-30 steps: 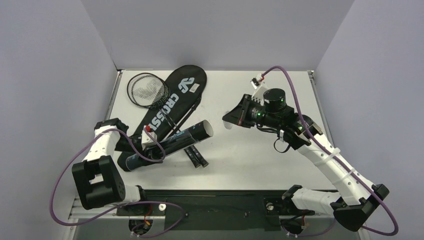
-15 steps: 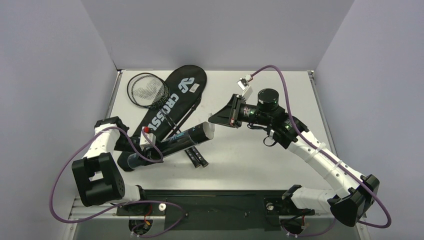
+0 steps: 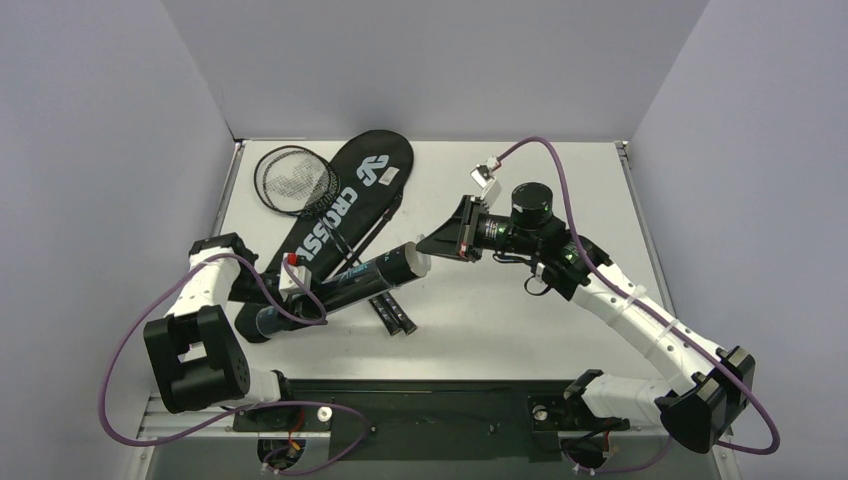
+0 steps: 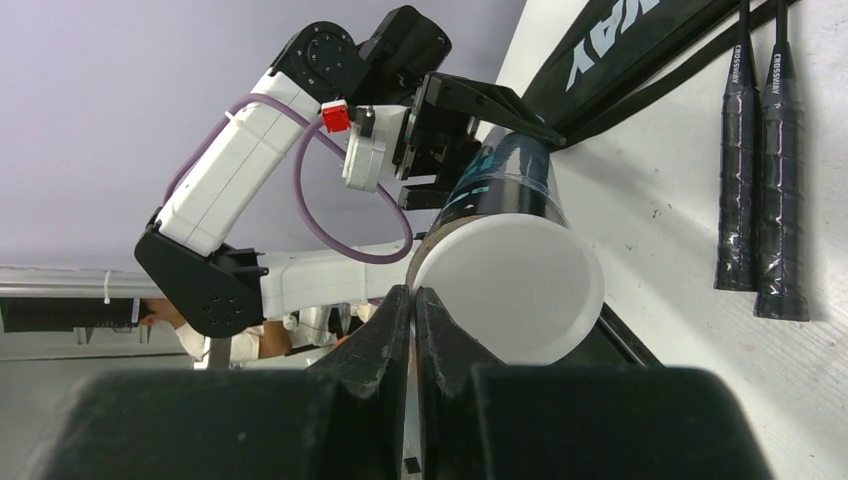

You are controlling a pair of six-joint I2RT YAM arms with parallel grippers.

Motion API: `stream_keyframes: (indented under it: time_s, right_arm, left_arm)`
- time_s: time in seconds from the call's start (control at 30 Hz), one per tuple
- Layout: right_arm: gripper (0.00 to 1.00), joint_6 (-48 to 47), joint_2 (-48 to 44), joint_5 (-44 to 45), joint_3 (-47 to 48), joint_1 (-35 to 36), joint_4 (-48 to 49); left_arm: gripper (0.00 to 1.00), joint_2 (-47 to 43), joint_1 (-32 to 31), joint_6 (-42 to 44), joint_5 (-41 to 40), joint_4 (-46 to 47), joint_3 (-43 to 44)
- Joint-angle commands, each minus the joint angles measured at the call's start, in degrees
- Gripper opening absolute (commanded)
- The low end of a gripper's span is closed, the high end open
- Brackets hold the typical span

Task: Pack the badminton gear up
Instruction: Close the lid on the shuttle tube.

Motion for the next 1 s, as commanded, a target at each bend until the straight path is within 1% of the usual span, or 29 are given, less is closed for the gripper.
stream_keyframes:
  time_s: [0.0, 0.27, 0.43, 0.97]
  right_arm:
    - [0.00, 1.67, -0.54, -2.42, -0.89, 0.58, 5.79]
    - [0.00, 3.90, -0.35, -3.47, -1.34, 1.03, 9.89]
    - [0.00, 4.08, -0.38, -3.83, -1.53, 1.10, 10.14]
    - [0.00, 1.69, -1.73, -4.34, -3.33, 1.16, 5.10]
  left_arm:
    - [0.12, -0.18, -0.31, 1.49, 3.35, -4.69, 2.49]
    - [0.12, -0.15, -0.33, 1.42, 3.17, -4.67, 2.52]
    - [0.12, -0.06, -0.26, 1.40, 3.26, -4.69, 2.62]
    - [0.12, 0.28, -0.26, 1.50, 3.51, -4.69, 2.57]
